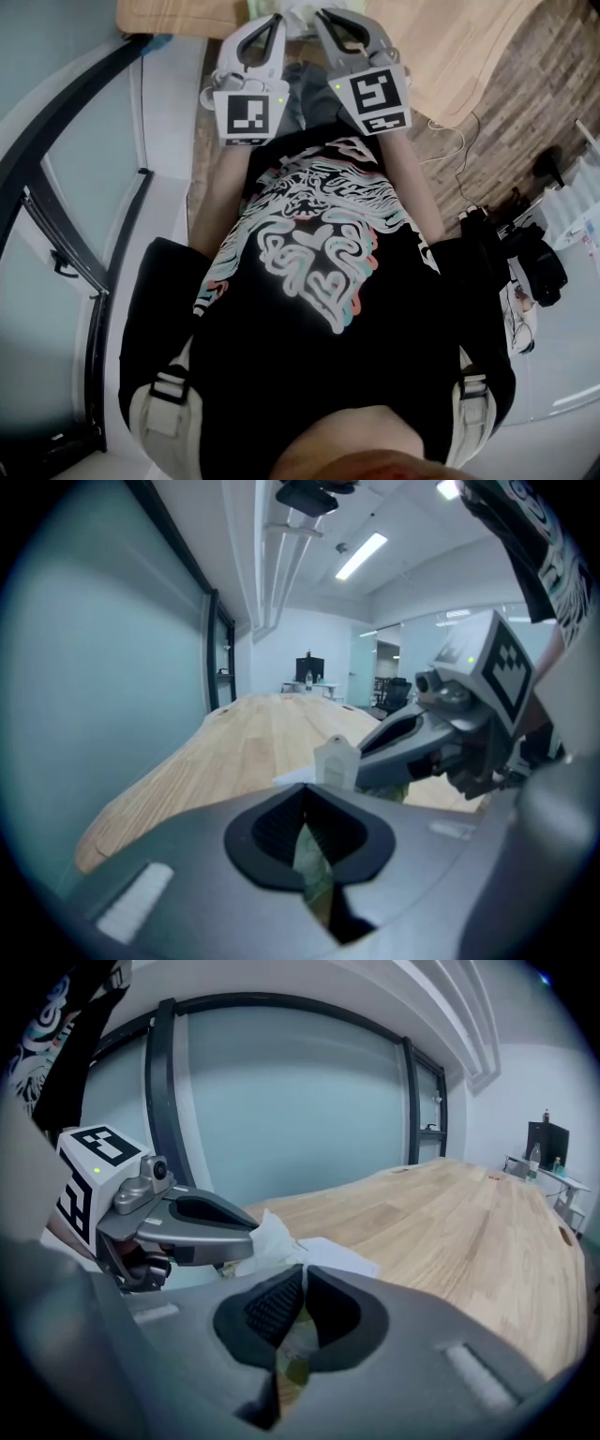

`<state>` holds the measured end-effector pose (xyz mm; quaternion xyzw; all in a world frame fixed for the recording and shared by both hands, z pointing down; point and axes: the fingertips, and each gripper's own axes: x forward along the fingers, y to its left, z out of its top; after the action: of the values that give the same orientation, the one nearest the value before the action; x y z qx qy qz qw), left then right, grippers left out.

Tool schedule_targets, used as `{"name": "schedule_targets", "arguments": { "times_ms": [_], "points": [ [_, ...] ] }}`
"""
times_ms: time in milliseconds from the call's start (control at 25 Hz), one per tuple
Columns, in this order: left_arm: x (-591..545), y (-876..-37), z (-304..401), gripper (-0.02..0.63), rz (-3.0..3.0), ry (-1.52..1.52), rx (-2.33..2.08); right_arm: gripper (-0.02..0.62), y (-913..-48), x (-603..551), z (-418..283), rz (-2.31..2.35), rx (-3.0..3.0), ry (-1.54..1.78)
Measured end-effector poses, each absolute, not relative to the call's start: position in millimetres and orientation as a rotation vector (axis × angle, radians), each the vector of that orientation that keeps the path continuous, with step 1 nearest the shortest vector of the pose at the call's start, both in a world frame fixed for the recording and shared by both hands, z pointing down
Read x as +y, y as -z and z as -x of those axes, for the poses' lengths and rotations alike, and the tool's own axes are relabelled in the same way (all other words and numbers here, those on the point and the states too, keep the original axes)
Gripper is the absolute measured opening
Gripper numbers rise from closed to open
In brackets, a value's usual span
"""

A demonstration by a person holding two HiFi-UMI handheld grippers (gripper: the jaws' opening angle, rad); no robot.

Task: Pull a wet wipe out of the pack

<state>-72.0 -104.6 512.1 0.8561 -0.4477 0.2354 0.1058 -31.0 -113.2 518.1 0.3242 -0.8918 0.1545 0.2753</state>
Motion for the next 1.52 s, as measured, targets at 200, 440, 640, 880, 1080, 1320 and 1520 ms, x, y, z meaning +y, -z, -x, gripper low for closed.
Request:
{"name": "schedule_targets", "arguments": {
  "times_ms": [200, 440, 640, 880, 1080, 1320, 1520],
  "points": [
    [-105, -514, 69, -0.009, -2.524, -0.696, -1.311, 0.009, -518, -114, 30, -0.885, -2.405, -0.418],
    [-106, -510, 69, -0.009, -2.525, -0.693, -1.321, 0.009, -515, -113, 28, -0.897, -2.417, -0.451],
    [-107, -508, 70, -0.009, -2.527, -0.699, -1.321, 0.009, -512, -114, 27, -0.903, -2.420, -0.451],
    [-107, -505, 71, -0.009, -2.530, -0.686, -1.324, 0.009, -509, -113, 26, -0.911, -2.421, -0.450],
    [-109, -502, 71, -0.009, -2.534, -0.677, -1.324, 0.009, -506, -113, 25, -0.922, -2.420, -0.450],
    [-109, -500, 73, -0.009, -2.533, -0.672, -1.329, 0.009, -503, -113, 23, -0.934, -2.414, -0.452],
    [-106, -501, 76, -0.009, -2.522, -0.681, -1.336, 0.009, -502, -112, 20, -0.938, -2.410, -0.453]
  ]
}}
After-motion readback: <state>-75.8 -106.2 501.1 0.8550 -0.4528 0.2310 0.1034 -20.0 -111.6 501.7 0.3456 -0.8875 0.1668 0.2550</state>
